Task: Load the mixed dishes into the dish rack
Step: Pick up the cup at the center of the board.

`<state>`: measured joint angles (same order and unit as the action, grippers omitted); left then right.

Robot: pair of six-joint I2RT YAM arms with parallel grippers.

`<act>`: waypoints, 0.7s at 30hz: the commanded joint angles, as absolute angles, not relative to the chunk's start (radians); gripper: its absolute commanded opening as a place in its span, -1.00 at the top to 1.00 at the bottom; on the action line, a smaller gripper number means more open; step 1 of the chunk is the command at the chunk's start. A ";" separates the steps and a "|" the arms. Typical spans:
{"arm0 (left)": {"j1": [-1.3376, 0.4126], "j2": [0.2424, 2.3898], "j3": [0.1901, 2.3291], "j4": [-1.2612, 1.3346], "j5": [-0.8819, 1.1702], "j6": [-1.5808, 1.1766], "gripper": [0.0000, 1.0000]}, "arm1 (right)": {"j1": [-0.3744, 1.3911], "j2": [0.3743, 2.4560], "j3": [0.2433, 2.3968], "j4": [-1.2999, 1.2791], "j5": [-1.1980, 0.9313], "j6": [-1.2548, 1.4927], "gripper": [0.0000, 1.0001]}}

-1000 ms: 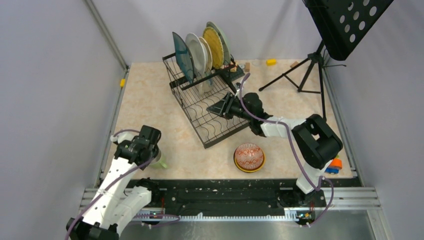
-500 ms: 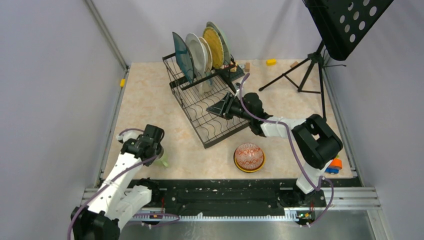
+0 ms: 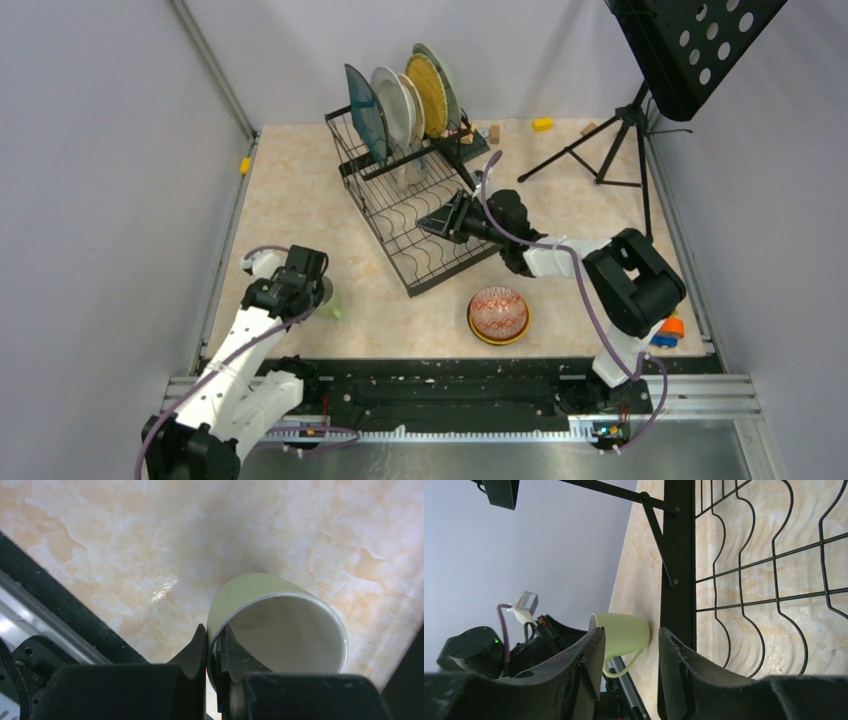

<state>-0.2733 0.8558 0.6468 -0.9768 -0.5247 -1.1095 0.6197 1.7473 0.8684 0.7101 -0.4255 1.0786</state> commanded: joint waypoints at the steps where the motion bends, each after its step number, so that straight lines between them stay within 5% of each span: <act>1: -0.269 0.705 0.675 -0.739 -0.488 -0.961 1.00 | 0.605 1.691 0.845 0.792 -0.447 1.089 0.09; 7: -0.270 0.500 0.591 -0.471 -0.471 -0.853 1.00 | 0.600 1.668 0.830 0.792 -0.446 1.091 -0.01; 13: -0.270 0.564 0.651 -0.463 -0.389 -0.808 1.00 | 0.598 1.657 0.818 0.808 -0.465 1.096 -0.14; 21: -0.270 0.646 0.647 -0.133 -0.065 -0.679 1.00 | 0.595 1.651 0.736 0.999 -0.501 1.201 -0.18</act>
<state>-0.2733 0.6273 0.6006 -0.4442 -0.2329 -0.7280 0.6075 1.6989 0.7864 0.8352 -0.4759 1.1378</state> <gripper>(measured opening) 0.059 0.584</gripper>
